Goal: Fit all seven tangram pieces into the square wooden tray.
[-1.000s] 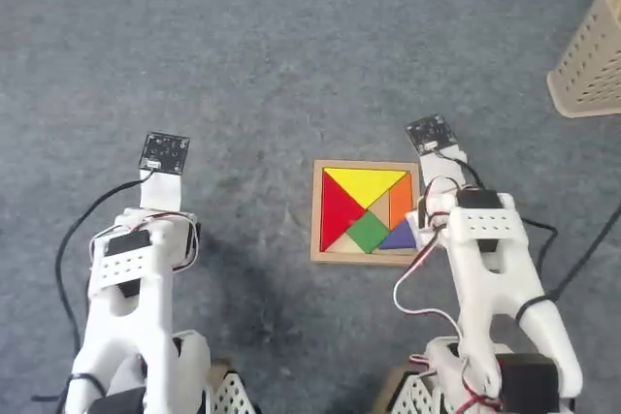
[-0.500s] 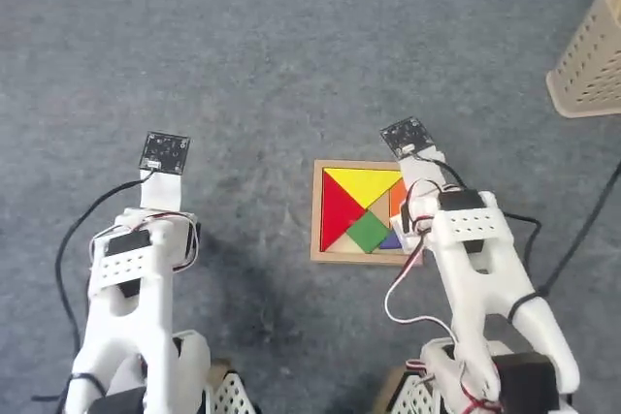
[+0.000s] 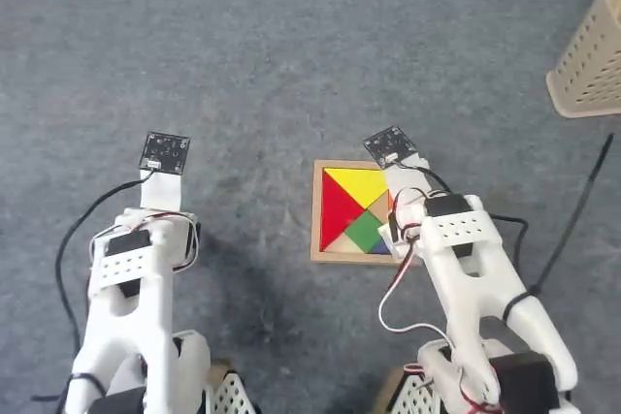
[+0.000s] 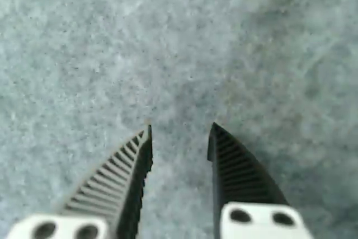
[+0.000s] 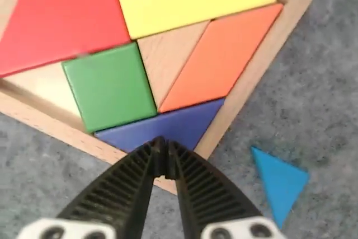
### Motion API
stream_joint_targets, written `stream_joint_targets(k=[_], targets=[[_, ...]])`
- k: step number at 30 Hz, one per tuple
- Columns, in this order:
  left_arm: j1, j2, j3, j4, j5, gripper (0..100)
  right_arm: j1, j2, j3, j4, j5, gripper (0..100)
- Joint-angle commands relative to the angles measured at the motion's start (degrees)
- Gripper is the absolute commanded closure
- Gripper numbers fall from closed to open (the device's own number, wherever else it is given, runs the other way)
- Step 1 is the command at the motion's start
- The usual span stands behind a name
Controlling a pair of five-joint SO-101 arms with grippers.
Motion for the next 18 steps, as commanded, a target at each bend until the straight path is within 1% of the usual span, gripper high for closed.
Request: stream_joint_targets(k=[1,5,8,9,11,14,18], targets=[[-0.2,-2.0,-0.2,-1.0,-0.6,85,0.6,-2.7,-1.0,3.3,-0.7,99.1],[-0.2,-2.0,-0.2,-1.0,-0.6,85,3.6,-8.9,-1.0,4.5,-0.7,99.1],[-0.2,-2.0,-0.2,-1.0,-0.6,85,9.8,-13.2,-1.3,5.9,-0.1,98.8],[-0.2,-2.0,-0.2,-1.0,-0.6,85,12.4,-14.1,-1.8,6.8,1.1,98.7],[-0.2,-1.9,-0.2,-1.0,-0.6,85,17.2,-14.9,-2.8,9.9,7.2,96.9],[-0.2,-1.9,-0.2,-1.0,-0.6,85,22.1,-13.6,-3.1,13.4,15.0,89.8],[-0.2,-1.9,-0.2,-1.0,-0.6,85,24.7,-10.8,-3.4,13.7,16.9,84.2]])
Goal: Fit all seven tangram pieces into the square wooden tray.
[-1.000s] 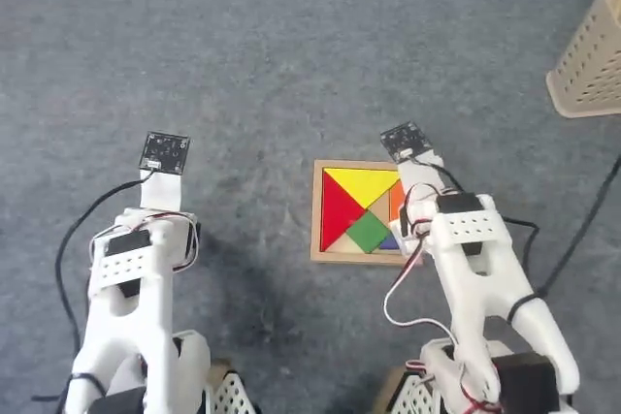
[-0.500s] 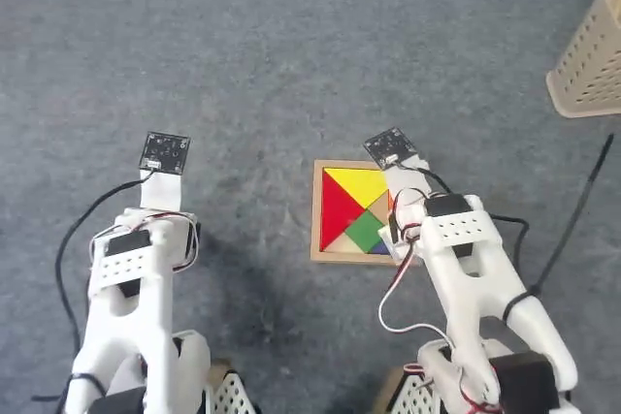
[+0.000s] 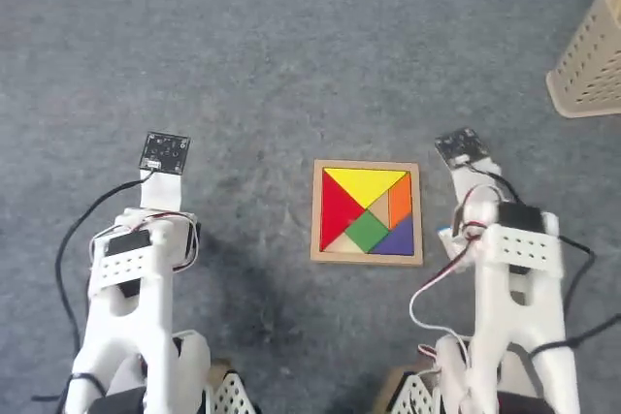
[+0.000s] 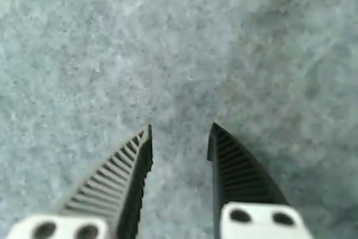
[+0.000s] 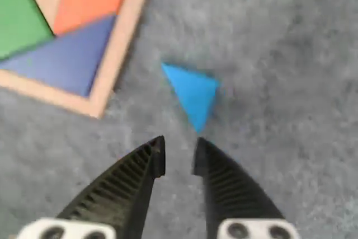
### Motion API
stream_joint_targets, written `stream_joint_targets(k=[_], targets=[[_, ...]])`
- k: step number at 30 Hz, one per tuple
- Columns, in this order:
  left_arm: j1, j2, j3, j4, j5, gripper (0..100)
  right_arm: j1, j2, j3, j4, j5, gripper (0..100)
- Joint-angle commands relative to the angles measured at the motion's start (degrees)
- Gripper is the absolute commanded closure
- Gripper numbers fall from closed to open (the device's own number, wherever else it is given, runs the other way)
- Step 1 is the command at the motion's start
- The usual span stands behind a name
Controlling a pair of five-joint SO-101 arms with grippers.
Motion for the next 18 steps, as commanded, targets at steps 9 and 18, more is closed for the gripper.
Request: stream_joint_targets(k=[9,18], targets=[[-0.2,-1.9,-0.2,-1.0,-0.7,85,1.7,12.6,-10.5,0.5,13.2,83.8],[-0.2,-1.9,-0.2,-1.0,-0.7,85,2.1,35.5,-22.2,0.6,20.7,84.1]])
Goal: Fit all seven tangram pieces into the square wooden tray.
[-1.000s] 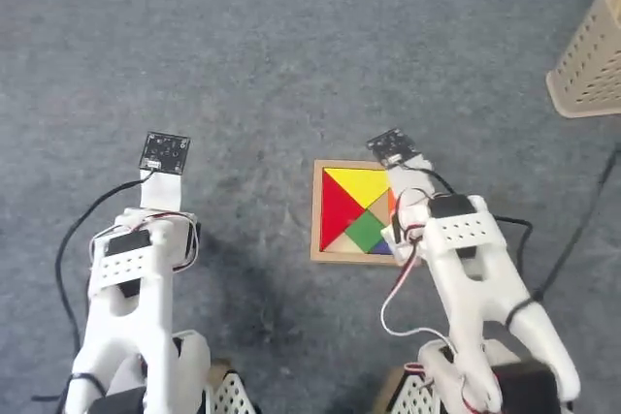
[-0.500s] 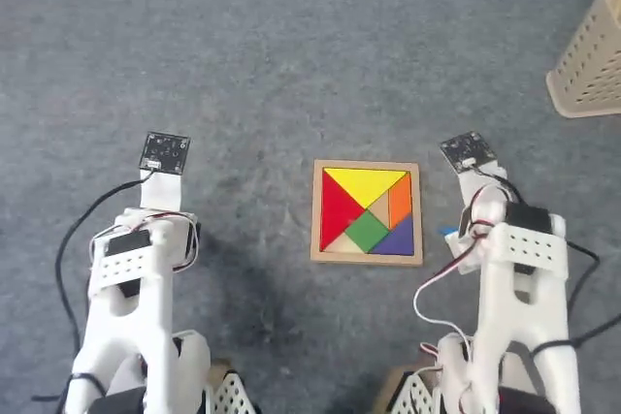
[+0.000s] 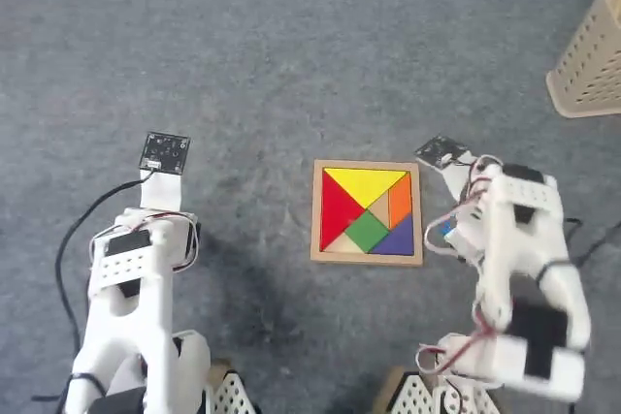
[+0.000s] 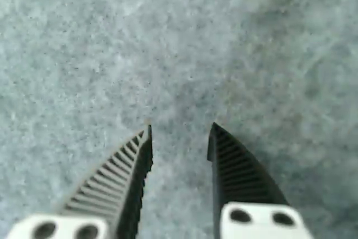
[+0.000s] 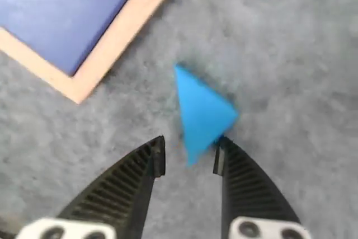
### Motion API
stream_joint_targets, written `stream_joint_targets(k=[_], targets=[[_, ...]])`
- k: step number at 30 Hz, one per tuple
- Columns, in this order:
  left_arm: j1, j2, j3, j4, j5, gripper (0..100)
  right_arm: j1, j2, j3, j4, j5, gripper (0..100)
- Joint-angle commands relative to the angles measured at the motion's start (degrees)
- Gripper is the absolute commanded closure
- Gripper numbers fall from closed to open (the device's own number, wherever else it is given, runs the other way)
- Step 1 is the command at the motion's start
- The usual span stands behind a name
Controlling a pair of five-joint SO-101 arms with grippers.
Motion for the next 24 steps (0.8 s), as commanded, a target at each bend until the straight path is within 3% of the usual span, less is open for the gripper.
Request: stream_joint_targets(k=[1,8,11,16,24], targets=[[-0.2,-1.9,-0.2,-1.0,-0.7,85,1.4,5.6,-6.9,0.6,0.1,84.2],[-0.2,-1.9,-0.2,-1.0,-0.7,85,1.0,10.9,-12.0,1.5,-19.3,85.1],[-0.2,-1.9,-0.2,-1.0,-0.7,85,0.6,10.9,-14.4,5.0,-25.8,91.8],[-0.2,-1.9,-0.2,-1.0,-0.7,85,0.2,10.9,-16.0,6.0,-30.5,98.5],[-0.2,-1.9,-0.2,-1.0,-0.7,85,0.2,8.5,-18.6,9.2,-34.3,98.9]])
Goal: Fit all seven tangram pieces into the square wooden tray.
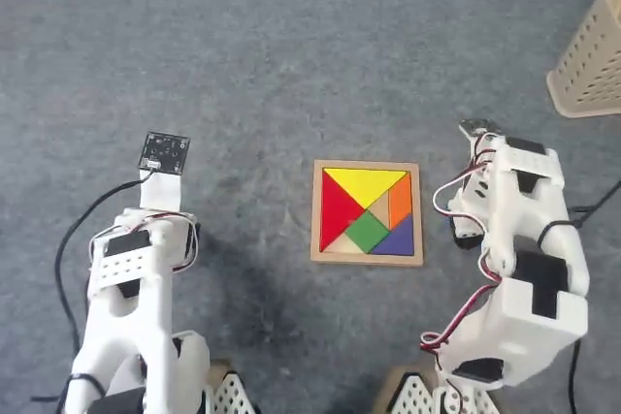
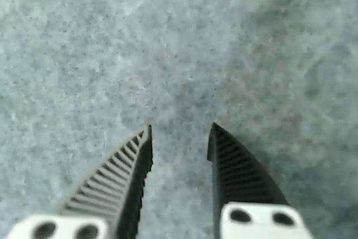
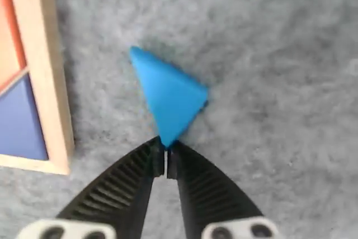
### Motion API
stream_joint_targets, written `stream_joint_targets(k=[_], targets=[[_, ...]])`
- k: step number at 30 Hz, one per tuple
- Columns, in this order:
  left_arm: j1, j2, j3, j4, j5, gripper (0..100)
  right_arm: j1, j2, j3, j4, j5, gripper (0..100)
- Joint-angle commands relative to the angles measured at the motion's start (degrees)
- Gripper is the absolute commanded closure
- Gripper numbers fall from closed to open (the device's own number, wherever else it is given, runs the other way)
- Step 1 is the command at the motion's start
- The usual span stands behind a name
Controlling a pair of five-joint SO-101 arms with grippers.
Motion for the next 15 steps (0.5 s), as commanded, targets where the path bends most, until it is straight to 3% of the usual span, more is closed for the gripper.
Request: stream_joint_targets(k=[1,6,9,15], targets=[[-0.2,-1.9,-0.2,-1.0,-0.7,85,-1.1,-4.4,-5.3,3.6,-2.2,98.9],[-0.2,-1.9,-0.2,-1.0,-0.7,85,-5.8,-11.7,-6.9,5.8,-1.1,98.7],[-0.2,-1.9,-0.2,-1.0,-0.7,85,-9.1,-14.3,-6.7,5.8,5.0,98.5],[-0.3,-1.9,-0.2,-1.0,-0.7,85,-10.0,-12.0,-7.6,5.0,8.7,93.5]])
